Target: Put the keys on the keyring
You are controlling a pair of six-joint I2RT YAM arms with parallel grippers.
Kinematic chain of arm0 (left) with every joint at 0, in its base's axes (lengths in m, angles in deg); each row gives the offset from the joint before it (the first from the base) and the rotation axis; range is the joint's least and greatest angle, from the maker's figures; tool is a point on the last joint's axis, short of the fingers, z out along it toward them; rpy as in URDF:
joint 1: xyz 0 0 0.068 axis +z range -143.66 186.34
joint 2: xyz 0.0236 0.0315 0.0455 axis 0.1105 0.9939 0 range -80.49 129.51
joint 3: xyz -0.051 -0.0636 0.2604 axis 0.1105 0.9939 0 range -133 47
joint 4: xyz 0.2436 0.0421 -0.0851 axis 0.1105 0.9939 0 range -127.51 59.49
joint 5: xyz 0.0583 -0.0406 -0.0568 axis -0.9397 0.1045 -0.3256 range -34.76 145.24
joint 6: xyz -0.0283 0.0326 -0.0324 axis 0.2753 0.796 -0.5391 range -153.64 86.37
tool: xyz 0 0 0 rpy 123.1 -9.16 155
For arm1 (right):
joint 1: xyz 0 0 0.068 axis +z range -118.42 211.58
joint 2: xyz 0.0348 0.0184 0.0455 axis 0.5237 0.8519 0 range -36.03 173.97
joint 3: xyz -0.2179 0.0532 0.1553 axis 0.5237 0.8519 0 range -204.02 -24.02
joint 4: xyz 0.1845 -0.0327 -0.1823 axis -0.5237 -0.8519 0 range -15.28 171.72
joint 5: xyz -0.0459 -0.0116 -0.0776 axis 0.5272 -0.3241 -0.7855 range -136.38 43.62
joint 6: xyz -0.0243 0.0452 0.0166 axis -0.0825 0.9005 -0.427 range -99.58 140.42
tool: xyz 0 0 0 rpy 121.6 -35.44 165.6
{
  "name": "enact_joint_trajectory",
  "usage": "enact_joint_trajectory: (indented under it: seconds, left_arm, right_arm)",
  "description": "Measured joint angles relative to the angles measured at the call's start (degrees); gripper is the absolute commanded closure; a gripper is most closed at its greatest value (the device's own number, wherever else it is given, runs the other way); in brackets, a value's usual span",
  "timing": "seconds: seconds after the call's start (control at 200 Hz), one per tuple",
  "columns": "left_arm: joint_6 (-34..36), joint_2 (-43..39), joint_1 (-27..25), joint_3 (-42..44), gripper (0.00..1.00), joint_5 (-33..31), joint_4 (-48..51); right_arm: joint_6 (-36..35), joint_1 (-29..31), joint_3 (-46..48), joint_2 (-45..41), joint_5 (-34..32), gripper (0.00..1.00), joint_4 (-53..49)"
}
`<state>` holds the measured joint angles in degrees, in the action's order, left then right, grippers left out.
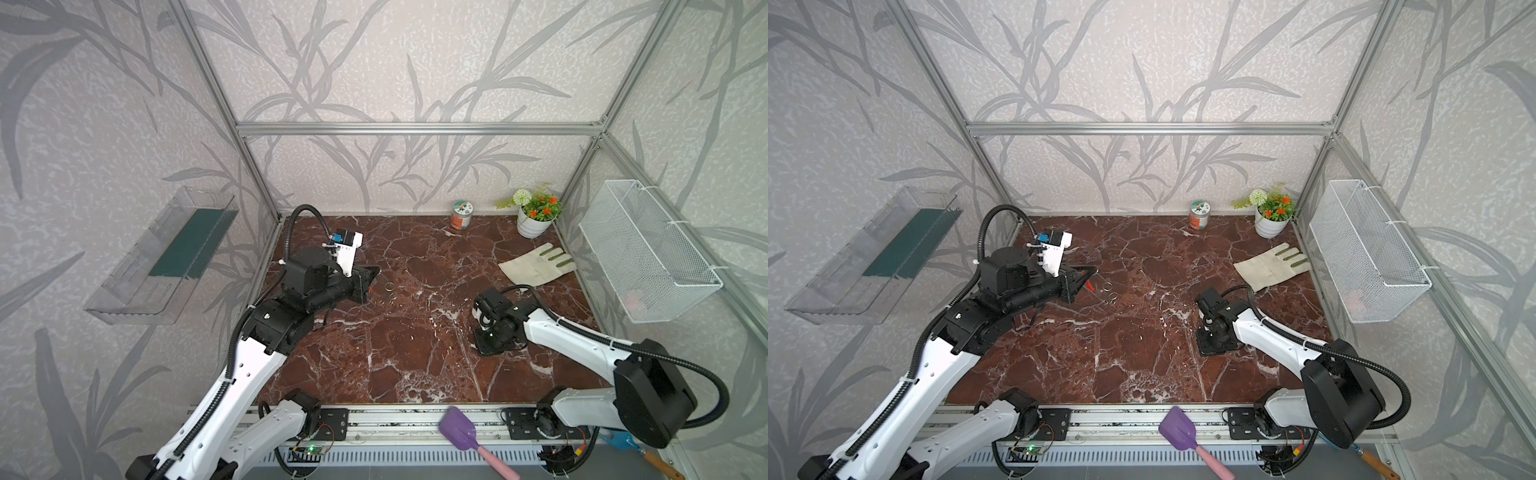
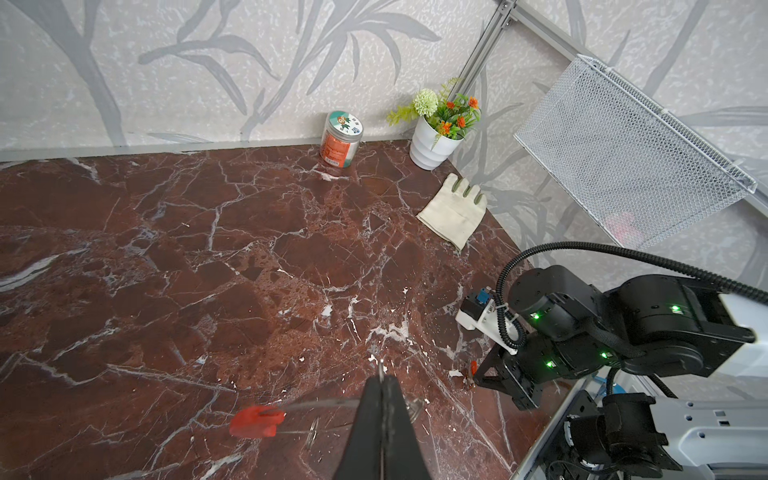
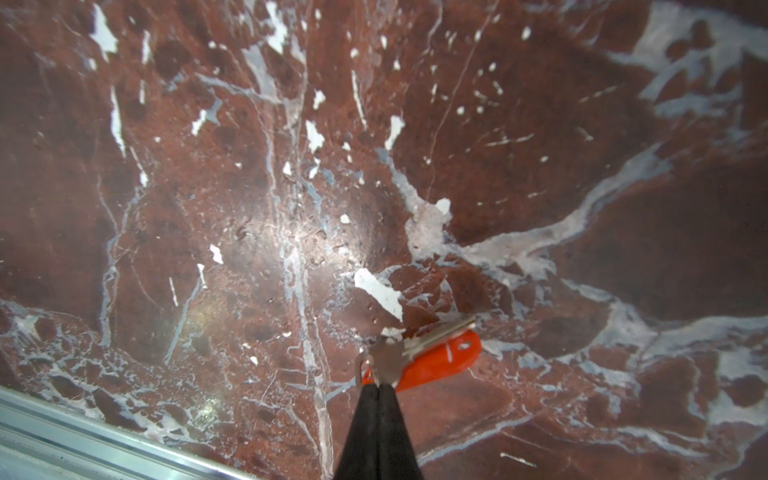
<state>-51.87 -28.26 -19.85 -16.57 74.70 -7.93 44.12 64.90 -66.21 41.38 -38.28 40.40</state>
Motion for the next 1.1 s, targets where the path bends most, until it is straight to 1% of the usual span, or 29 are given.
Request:
enact_joint_trajectory:
  seconds: [0.215,0.395,0.435,0.505,0.63,0.745,0.945,0.995,1.105]
  left_arm:
    - [-0.42,-0.79,0.0,0.0,1.0,-0.07,0.07]
    - [-0.42,-0.87,0.0,0.09,1.0,-0.31,0.44]
    - [-0.42,-0.94,0.0,0.2,1.0,-0.31,0.44]
    - [-0.42,-1.01,0.0,0.37,1.0,-0.33,0.55]
    - [-0.42,-1.03,0.0,0.46,1.0,-0.33,0.57]
    - [-0.31,-1.03,0.0,0.55,1.0,-0.42,0.63]
    - [0.28,-0.92,0.0,0.52,1.0,-0.55,0.74]
    - [0.42,-0.74,0.0,0.52,1.0,-0.55,0.76]
    - [0.66,-0.22,0.0,0.52,1.0,-0.52,0.79]
  right_arm:
    - [0.5,0.26,-0.17,4.31,0.37,1.0,2.75]
    - [0.52,0.33,-0.66,5.31,0.52,1.0,2.97]
    - [0.52,0.33,-1.01,5.46,0.52,0.96,3.06]
    - [0.48,0.33,-1.53,5.7,0.5,0.84,3.15]
    - [0.48,0.33,-2.03,5.95,0.5,0.77,3.3]
    - [0.48,0.33,-2.73,5.97,0.37,0.66,2.1]
    - [-0.48,0.33,-7.56,5.75,0.35,0.39,-0.61]
    - [-0.83,0.33,-8.28,5.75,0.35,0.37,-1.44]
    - [-1.92,-0.07,-9.77,5.77,0.7,0.37,-3.93]
